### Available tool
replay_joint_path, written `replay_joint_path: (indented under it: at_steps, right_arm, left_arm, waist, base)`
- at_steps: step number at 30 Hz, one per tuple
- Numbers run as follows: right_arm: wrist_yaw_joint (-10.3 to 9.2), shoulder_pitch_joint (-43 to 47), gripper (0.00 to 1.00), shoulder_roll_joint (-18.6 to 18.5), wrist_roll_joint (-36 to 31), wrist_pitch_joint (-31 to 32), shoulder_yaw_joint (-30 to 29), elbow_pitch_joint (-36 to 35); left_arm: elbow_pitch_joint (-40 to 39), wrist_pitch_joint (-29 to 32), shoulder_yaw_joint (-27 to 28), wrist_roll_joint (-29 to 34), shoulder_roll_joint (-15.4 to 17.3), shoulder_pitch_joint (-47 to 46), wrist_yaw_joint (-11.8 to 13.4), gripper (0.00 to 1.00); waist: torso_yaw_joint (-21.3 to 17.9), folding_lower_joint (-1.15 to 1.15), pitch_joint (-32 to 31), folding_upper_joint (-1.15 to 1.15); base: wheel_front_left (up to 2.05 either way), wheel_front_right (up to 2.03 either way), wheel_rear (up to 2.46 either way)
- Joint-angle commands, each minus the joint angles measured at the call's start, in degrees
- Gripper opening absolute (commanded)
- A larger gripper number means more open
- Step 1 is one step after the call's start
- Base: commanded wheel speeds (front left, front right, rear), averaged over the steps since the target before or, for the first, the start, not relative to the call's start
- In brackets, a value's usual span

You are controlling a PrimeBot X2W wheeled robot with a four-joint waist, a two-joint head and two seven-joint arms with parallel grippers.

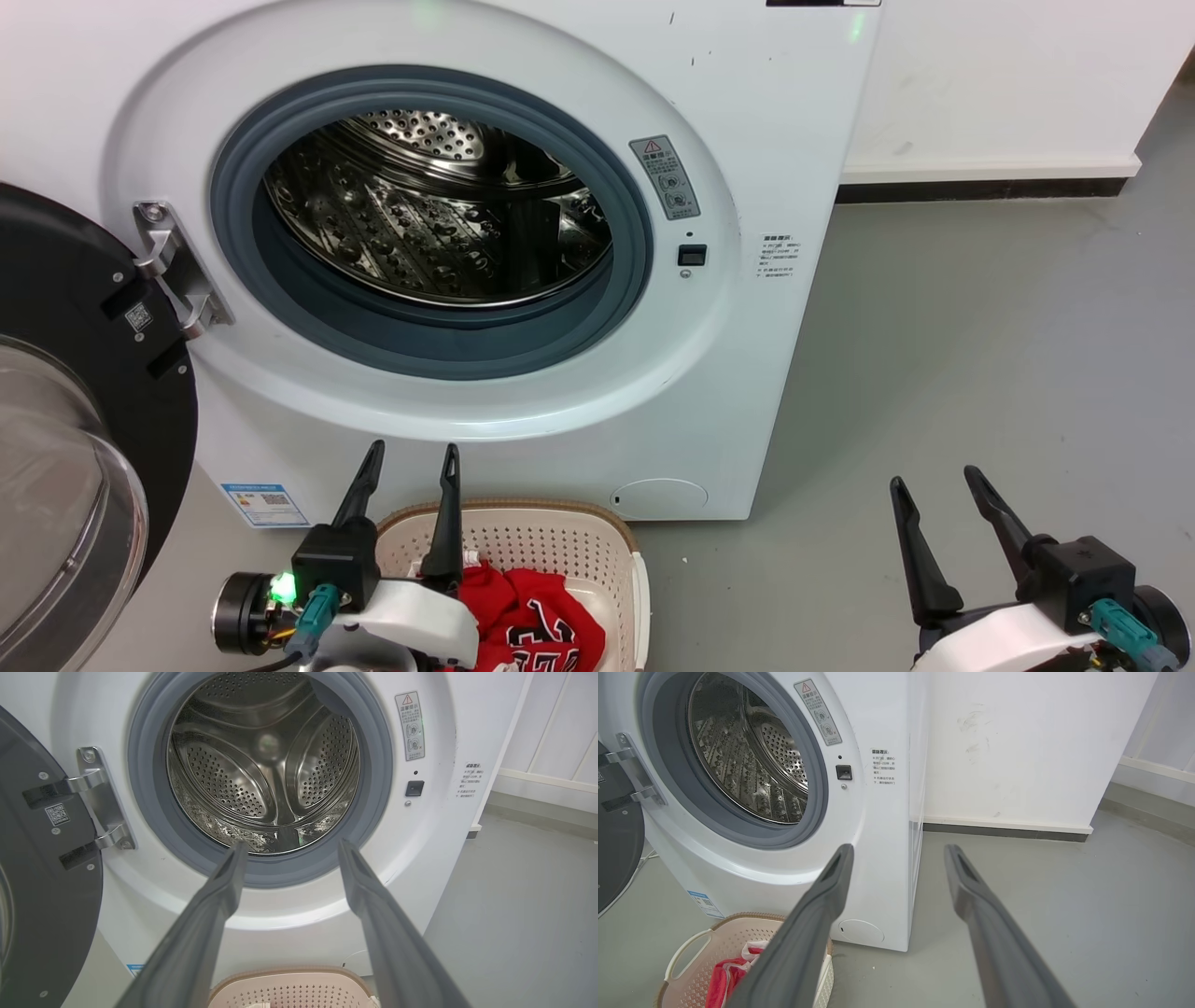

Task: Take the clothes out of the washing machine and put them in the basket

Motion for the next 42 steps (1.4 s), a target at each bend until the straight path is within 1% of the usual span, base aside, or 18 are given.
replay_joint_path:
  at_steps: [1,12,22,23,24,26,33,42]
  right_arm:
    - [-0.04,0.3,1.0,0.1,-0.4,0.1,-0.1,-0.4]
    - [-0.04,0.4,1.0,0.1,0.1,-0.3,0.2,-0.5]
    - [-0.04,0.4,1.0,0.1,0.4,-0.5,0.2,-0.1]
    - [0.0,0.1,0.0,0.0,0.3,-0.2,0.3,-0.1]
    - [0.01,0.4,0.0,0.0,0.4,0.0,0.4,1.3]
    - [0.01,0.5,0.0,0.0,2.8,-0.2,0.6,1.1]
    - [0.01,-0.9,0.0,-0.7,12.1,0.4,0.3,2.7]
    - [0.0,-2.6,0.0,-1.3,22.5,1.0,0.0,4.4]
  left_arm:
    - [-0.3,0.1,0.0,-0.1,0.0,0.9,0.1,1.0]
    - [-1.5,0.6,-0.7,-0.8,0.5,1.2,1.2,1.0]
    - [-1.7,0.9,-1.3,-1.1,0.9,0.6,1.5,1.0]
    - [-1.6,0.7,-1.2,-0.8,0.7,0.7,1.2,0.0]
    - [-0.1,0.8,-1.1,-1.1,0.5,1.2,1.1,0.0]
    - [0.3,1.5,-0.4,-3.3,0.5,0.8,0.8,0.0]
    - [0.5,3.5,0.9,-11.6,0.4,0.4,-0.1,0.0]
    - [0.6,5.5,2.3,-21.3,0.3,0.0,-1.1,0.0]
  waist:
    - [0.0,0.0,0.0,0.0]
    - [-0.1,0.0,0.2,0.0]
    - [0.0,0.0,0.2,0.0]
    - [0.0,0.01,0.2,0.0]
    - [0.0,0.01,0.2,0.0]
    - [0.0,0.01,0.3,0.0]
    - [-0.1,0.01,0.3,0.0]
    - [-0.2,0.01,0.3,0.0]
  base:
    - [0.0,0.0,0.0]
    - [0.0,0.0,0.0]
    - [0.0,0.0,0.0]
    - [0.0,0.0,0.0]
    - [0.0,0.0,0.0]
    - [0.0,0.0,0.0]
    - [0.0,0.0,0.0]
    - [0.0,0.0,0.0]
